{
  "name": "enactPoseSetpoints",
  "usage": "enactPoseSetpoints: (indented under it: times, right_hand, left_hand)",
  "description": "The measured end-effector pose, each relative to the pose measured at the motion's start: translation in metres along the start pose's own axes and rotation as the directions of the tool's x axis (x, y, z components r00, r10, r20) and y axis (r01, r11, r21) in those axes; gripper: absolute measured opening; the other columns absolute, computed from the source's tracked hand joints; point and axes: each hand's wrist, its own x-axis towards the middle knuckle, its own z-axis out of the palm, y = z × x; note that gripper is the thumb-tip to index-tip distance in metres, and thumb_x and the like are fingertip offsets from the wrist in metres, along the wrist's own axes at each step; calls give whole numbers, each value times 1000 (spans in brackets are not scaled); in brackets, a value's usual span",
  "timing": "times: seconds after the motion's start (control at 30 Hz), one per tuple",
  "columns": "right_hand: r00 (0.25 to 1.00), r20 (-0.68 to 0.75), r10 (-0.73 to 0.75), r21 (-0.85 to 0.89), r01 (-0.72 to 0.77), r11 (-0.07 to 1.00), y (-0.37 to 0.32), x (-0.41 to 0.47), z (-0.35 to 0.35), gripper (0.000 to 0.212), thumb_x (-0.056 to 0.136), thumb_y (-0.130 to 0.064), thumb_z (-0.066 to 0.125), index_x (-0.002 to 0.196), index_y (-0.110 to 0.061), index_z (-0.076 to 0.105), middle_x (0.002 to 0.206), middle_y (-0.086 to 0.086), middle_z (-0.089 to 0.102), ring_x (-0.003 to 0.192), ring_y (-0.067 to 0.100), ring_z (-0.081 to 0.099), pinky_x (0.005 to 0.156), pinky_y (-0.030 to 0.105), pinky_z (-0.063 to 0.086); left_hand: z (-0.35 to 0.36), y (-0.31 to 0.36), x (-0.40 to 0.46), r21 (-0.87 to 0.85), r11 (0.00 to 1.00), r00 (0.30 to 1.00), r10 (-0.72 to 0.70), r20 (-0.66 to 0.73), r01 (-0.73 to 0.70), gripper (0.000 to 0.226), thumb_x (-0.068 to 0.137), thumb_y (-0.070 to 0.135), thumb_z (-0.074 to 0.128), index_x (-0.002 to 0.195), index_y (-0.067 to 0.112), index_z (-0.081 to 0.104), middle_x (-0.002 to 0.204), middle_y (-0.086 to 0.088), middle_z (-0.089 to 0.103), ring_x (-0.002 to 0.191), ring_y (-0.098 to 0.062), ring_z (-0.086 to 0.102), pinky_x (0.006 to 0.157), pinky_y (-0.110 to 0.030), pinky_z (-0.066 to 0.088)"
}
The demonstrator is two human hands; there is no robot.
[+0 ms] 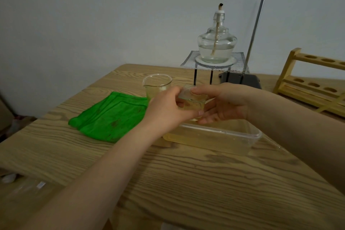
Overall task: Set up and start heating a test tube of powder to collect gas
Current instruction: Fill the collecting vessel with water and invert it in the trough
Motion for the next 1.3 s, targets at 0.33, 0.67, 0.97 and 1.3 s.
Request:
enactPoseSetpoints:
  times: [0.33,0.67,0.97,1.3]
  right_hand:
    - [992,-82,-101,-80,94,992,3,-4,2,44,78,-30,73,111,-3,63,89,19,67,70,25,65,67,34,55]
    - [405,250,-879,-948,289,-136,18,-10,-7,67,69,-33,80,121,-1,51,117,15,59,107,32,57,90,43,50]
    - [194,543,-817,-832,251,-494,21,3,-17,73,65,-25,82,119,0,41,116,26,60,106,40,58,86,49,51]
    - [181,536,-824,-834,266,-484,22,3,-20,64,71,-29,76,118,3,46,115,25,60,107,37,59,97,41,46]
  left_hand:
    - [-14,6,-4,-34,998,995,-41,88,44,85,52,45,86,126,25,48,113,16,55,106,-3,52,87,-21,40]
    - [-42,13,-10,-351,934,992,-102,-73,70,23,87,28,61,109,21,60,110,5,67,102,-5,60,83,-17,44]
    - [-27,21,3,-353,930,995,-97,31,102,14,96,18,47,110,19,53,115,-6,64,103,-18,62,97,-40,48]
    - [-24,19,3,-6,983,970,184,162,-185,93,58,26,86,138,25,38,129,12,49,119,-7,49,101,-32,43]
